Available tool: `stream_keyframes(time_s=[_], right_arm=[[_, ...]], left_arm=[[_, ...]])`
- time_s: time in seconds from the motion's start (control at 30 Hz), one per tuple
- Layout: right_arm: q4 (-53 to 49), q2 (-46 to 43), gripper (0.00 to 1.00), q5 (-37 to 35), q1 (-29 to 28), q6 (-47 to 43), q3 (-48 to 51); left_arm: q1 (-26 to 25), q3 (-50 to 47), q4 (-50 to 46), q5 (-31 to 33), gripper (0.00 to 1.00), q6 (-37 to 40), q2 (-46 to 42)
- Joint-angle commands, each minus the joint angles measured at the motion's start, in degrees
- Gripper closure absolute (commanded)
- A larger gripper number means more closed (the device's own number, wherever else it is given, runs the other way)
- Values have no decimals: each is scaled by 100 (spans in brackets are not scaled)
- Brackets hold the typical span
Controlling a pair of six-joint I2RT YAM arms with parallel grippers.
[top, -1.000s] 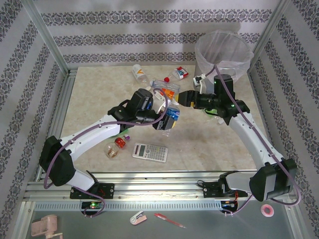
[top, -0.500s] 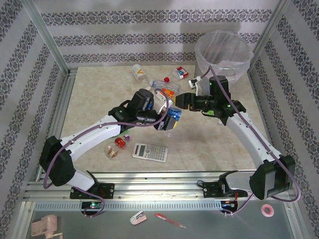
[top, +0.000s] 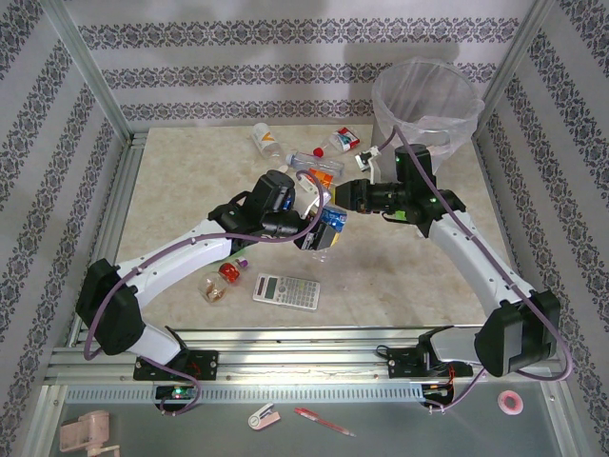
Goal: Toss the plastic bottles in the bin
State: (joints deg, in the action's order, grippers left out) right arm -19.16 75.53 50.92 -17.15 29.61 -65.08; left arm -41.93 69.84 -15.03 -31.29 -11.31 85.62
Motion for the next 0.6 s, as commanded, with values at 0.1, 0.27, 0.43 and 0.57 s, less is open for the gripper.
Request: stream_keyframes(time_s=[0.1, 0.27, 0.43, 0.57], right_arm=[[-143, 144, 86, 138, -52, -29, -344], [-348, 130, 93, -88, -27, -160, -568], [-506, -74, 99, -661, 184, -347, -805], [-419, -271, 100, -1089, 534, -408, -1018]], left_arm=[[-113, 245, 214, -237, 34, 243, 25], [-105, 226, 256, -31, 0, 217, -104], [-70, 18, 525, 266, 0, 217, -497], [-27, -112, 584, 501, 0, 208, -803]])
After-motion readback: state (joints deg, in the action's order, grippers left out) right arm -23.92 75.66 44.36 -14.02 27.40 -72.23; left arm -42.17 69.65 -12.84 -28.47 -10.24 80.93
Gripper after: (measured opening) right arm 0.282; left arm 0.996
